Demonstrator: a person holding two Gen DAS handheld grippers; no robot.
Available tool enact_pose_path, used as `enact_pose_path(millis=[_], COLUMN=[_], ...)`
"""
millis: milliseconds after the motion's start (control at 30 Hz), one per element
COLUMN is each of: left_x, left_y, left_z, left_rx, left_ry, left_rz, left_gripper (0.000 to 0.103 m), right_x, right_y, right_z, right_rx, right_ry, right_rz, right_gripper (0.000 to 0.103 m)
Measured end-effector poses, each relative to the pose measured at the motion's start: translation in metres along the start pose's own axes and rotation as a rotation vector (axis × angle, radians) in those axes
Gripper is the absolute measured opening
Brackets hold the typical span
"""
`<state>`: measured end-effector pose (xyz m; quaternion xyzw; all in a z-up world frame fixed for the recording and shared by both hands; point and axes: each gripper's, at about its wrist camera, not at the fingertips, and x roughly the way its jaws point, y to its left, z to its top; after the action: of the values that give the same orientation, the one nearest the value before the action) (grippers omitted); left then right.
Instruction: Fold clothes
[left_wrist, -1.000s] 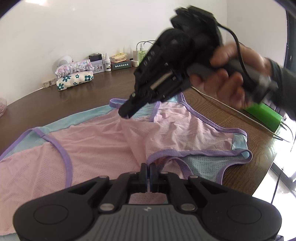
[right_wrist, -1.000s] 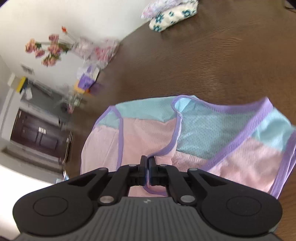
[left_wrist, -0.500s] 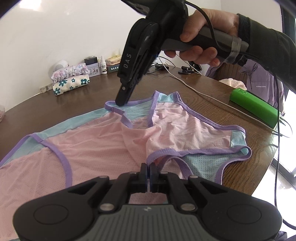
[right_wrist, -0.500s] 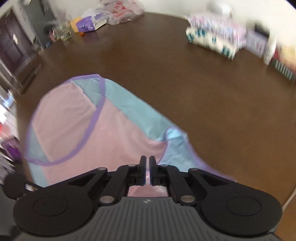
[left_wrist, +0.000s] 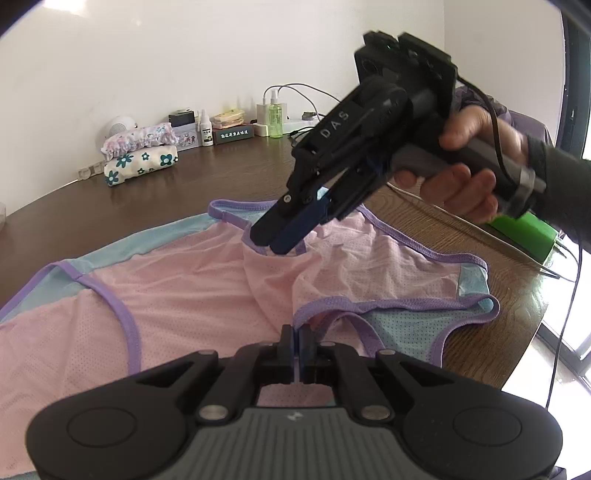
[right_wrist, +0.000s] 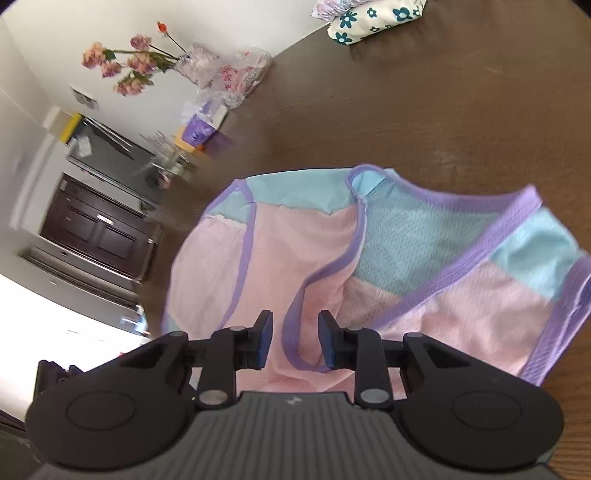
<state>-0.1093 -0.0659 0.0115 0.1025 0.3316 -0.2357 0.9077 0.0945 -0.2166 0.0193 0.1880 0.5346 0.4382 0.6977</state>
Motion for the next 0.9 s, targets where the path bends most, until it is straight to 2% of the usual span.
enact_pose_path(millis=[100, 133, 167, 333, 400, 467, 533, 600, 667, 767, 900], left_x=[0.000, 0.000, 0.000, 0.000, 0.000, 0.000, 0.000, 0.000, 0.000, -0.001, 0.000], left_y=[0.001, 0.001, 0.001, 0.000, 0.000, 0.000, -0.001, 0.000, 0.001, 0.003, 0.004], left_z=[0.000, 0.000, 0.000, 0.000, 0.000, -0.001, -0.001, -0.001, -0.002, -0.002, -0.001], left_rx=[-0.011, -0.014, -0.016, -0.004, -0.002, -0.002, 0.000, -0.004, -0.014, -0.027, -0.031], left_ry=[0.000, 0.000, 0.000, 0.002, 0.002, 0.001, 0.000, -0.002, -0.003, -0.005, -0.005], left_rz=[-0.001, -0.002, -0.002, 0.002, 0.001, 0.001, 0.003, 0.001, -0.004, -0.013, -0.017], left_gripper=[0.001, 0.001, 0.001, 0.001, 0.001, 0.001, 0.001, 0.001, 0.001, 0.001, 0.001], right_x=[0.011, 0.015, 0.017, 0.010, 0.013, 0.025, 0.038, 0.040, 0.032, 0.012, -0.002], right_y=[-0.002, -0.001, 0.002, 0.040, 0.062, 0.087, 0.108, 0.116, 0.113, 0.091, 0.058], right_z=[0.001, 0.003, 0.005, 0.024, 0.027, 0.021, 0.013, 0.014, 0.022, 0.032, 0.024], right_rx=[0.008, 0.009, -0.005, -0.174, -0.287, -0.456, -0.624, -0.674, -0.643, -0.519, -0.401], right_ry=[0.015, 0.034, 0.049, 0.095, 0.133, 0.150, 0.173, 0.189, 0.192, 0.155, 0.135], right_rz=[0.014, 0.006, -0.010, -0.171, -0.292, -0.474, -0.602, -0.578, -0.502, -0.430, -0.230], right_gripper=[0.020, 0.010, 0.005, 0.004, 0.004, 0.004, 0.004, 0.004, 0.008, 0.016, 0.021])
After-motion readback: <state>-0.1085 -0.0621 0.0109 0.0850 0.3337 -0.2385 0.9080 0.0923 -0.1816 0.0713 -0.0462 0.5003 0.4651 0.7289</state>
